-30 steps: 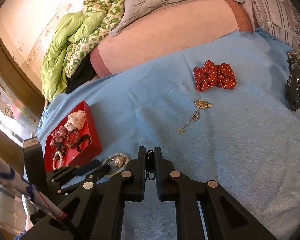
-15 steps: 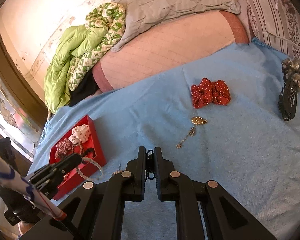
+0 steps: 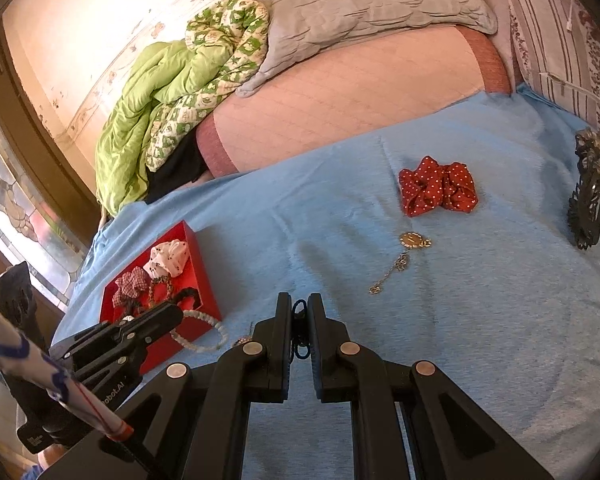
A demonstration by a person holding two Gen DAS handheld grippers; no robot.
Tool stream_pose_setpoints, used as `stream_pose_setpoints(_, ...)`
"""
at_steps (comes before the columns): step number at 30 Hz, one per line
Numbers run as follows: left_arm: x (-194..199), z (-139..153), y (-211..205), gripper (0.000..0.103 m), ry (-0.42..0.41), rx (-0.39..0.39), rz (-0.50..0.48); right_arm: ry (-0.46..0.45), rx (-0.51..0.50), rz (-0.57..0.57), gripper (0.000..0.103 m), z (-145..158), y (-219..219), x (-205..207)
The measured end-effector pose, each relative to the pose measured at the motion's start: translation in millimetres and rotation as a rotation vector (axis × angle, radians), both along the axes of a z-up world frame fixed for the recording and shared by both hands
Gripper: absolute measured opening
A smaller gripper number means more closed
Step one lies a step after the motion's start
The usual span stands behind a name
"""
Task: Organize jewelry
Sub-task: 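Carry the bracelet and pendant over the red tray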
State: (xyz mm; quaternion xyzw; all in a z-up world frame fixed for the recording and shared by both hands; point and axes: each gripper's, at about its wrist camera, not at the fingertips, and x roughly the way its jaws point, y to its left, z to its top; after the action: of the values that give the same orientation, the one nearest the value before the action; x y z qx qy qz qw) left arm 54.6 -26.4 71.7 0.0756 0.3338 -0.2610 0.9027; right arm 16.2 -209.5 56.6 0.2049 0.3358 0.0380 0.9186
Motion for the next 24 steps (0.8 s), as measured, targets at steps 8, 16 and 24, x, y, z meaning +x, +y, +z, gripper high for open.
stream_pose_setpoints(8, -2, 7, 10, 0.005, -0.016, -0.018, 0.016, -0.003, -0.006, 0.026, 0.009, 1, 14, 6)
stream_pose_setpoints(16, -3, 30, 49, 0.005, -0.052, -0.077, 0.083, -0.025, -0.001, 0.106, 0.009, 4, 57, 21)
stream_pose_setpoints(24, 7, 36, 121, 0.005, -0.039, -0.114, 0.234, -0.073, 0.065, 0.253, 0.009, 16, 126, 46)
